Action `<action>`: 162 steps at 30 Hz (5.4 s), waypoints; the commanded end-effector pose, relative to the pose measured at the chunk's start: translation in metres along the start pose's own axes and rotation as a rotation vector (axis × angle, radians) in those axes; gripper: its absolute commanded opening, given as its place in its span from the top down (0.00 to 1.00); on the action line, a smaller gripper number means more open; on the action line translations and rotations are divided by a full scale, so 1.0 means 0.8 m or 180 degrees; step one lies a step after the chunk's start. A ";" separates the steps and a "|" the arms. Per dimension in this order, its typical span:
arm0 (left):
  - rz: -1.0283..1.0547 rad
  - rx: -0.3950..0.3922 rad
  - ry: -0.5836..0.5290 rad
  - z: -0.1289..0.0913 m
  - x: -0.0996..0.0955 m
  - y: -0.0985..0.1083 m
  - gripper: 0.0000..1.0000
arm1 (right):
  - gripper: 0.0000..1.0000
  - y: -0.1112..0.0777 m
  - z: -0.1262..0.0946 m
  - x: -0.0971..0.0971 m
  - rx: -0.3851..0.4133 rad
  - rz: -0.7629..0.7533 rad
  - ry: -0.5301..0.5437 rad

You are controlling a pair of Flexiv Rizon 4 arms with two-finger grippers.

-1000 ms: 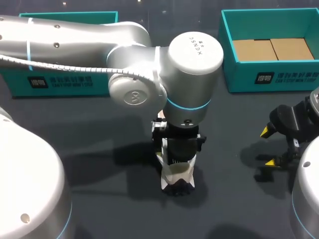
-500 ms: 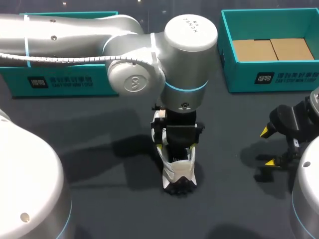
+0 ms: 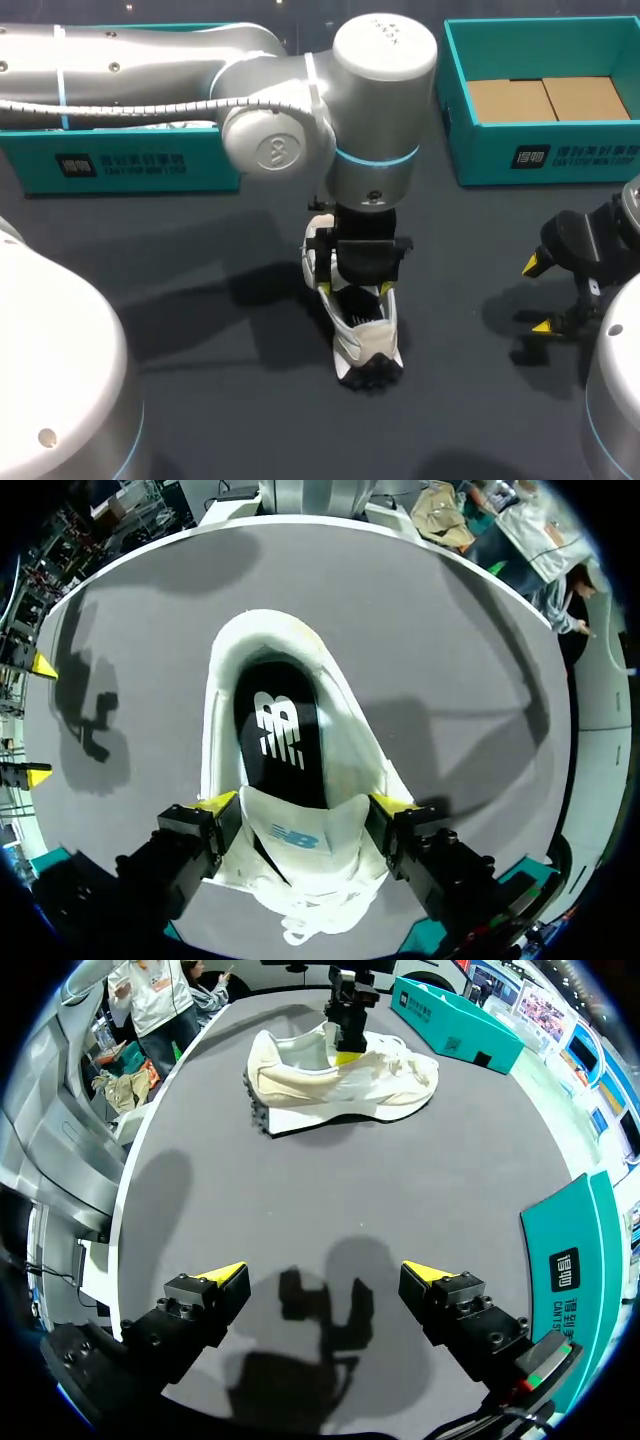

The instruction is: Take the shoe out of the shoebox, open the shoe tongue, remove and reinsert the insole, then place the shoe into the shoebox

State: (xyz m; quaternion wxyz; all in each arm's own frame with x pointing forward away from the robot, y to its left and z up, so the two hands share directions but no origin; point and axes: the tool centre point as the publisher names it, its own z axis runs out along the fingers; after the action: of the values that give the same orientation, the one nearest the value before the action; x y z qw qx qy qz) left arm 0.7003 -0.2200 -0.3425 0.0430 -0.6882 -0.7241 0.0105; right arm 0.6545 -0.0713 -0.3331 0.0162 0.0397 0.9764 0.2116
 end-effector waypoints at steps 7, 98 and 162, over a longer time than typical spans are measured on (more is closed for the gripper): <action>-0.0100 -0.0024 -0.0008 0.001 0.006 -0.003 0.23 | 0.00 0.000 -0.001 0.002 0.0007 0.0001 -0.0008; -0.0481 0.0279 -0.0280 -0.019 0.003 -0.006 0.82 | 0.00 0.000 -0.001 0.002 0.0007 0.0001 -0.0008; -0.4765 -0.0651 0.0081 -0.100 0.013 -0.126 0.00 | 0.00 0.000 -0.001 0.002 0.0007 0.0001 -0.0008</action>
State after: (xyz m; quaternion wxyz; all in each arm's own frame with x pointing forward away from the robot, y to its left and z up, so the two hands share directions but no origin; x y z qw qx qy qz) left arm 0.6079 -0.2103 -0.2507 -0.0099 -0.1914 -0.9814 0.0036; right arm 0.6545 -0.0713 -0.3331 0.0162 0.0397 0.9764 0.2116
